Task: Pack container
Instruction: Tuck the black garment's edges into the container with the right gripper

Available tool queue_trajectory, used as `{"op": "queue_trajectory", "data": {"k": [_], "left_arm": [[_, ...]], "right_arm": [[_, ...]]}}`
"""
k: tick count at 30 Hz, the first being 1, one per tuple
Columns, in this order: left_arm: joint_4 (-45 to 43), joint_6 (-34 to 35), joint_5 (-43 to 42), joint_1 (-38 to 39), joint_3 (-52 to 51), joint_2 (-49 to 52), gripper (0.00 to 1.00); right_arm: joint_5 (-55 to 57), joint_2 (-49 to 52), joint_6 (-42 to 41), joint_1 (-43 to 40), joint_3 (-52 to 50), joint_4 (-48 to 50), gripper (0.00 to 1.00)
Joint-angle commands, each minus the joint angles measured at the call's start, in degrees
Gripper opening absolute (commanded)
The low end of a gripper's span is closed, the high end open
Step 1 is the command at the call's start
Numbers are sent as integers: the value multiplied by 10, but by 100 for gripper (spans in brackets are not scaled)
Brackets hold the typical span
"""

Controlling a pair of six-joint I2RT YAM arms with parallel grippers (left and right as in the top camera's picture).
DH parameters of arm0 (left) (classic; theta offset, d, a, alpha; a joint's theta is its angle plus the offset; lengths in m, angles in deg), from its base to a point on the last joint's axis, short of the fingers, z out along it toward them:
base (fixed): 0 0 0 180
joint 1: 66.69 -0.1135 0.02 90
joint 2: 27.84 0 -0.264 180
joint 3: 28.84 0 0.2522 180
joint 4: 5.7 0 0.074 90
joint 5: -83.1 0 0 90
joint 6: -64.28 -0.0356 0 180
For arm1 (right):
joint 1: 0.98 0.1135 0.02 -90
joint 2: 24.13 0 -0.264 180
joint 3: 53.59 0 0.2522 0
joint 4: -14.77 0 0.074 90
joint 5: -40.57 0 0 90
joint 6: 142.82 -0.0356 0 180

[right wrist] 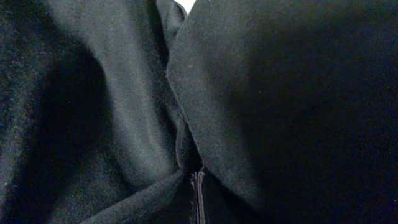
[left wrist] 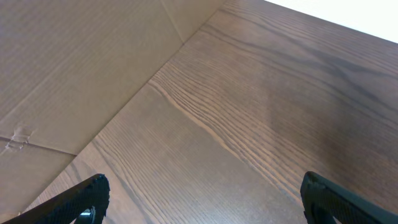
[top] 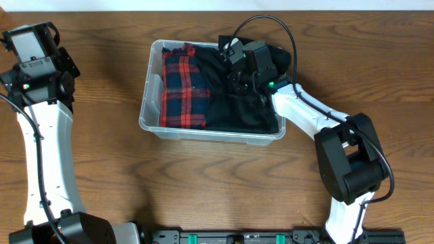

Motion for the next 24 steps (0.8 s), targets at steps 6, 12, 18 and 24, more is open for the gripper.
{"op": "queue_trajectory", "data": {"k": [6,12,18,24], "left_arm": [[0,7,5,-2,-3,2,98],[0,7,5,-2,-3,2,98],[0,7,5,-2,-3,2,98],[0,7,5,-2,-3,2,98]], "right_arm": [[17,-102,11,13,17,-51,1],[110,-168,41,4,17,-39,1],[126,-152,51,-22,17,-53,1],[126,-91,51,-51,16,-63,1]]}}
